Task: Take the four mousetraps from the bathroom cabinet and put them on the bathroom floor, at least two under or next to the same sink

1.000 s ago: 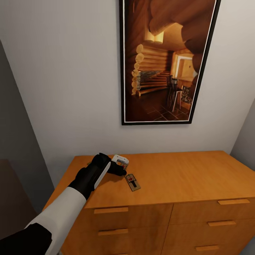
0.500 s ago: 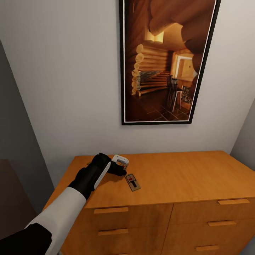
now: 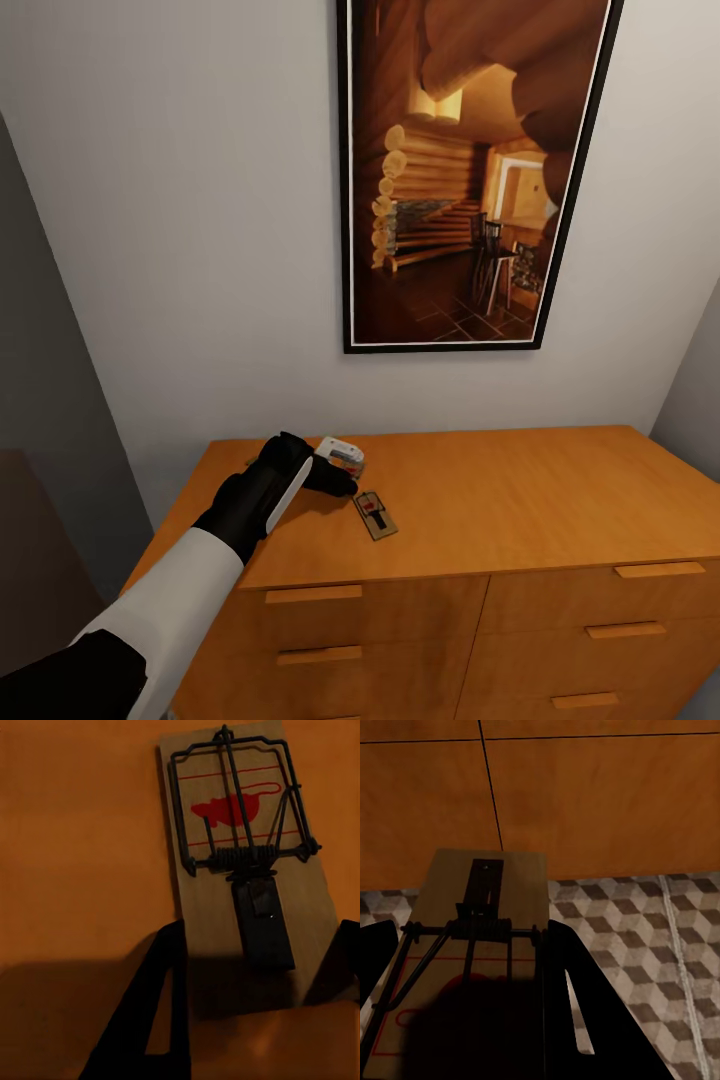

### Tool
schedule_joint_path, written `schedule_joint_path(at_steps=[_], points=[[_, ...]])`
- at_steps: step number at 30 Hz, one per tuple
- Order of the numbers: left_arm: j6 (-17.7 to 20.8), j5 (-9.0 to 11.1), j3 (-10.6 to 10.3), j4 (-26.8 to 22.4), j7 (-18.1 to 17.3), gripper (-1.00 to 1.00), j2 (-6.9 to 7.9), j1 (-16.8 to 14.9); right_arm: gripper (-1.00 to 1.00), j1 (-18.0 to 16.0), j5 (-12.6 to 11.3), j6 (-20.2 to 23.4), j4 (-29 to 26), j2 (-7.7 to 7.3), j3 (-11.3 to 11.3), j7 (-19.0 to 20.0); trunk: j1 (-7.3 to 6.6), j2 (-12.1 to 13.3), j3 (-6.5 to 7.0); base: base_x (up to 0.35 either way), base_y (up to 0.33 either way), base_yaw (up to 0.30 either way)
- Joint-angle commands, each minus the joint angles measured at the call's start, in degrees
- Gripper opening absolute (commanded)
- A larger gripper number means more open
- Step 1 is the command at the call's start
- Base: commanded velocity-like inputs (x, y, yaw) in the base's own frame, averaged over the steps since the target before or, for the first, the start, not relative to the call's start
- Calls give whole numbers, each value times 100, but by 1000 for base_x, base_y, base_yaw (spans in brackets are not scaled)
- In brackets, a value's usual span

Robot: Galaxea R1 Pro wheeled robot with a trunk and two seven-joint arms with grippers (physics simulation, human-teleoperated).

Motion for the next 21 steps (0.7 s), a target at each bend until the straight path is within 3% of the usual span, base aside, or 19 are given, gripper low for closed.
schedule_joint_path(at_steps=[1,21], points=[[22,0,-8,254,7,-100,2,-2,-100,-4,-48,-17,5,2,51,-23,0,-3,-7,0,0,0],[23,1,-6,219,7,-100,2,-2,-100,-4,-44,-17,5,2,51,-23,0,-3,-7,0,0,0]])
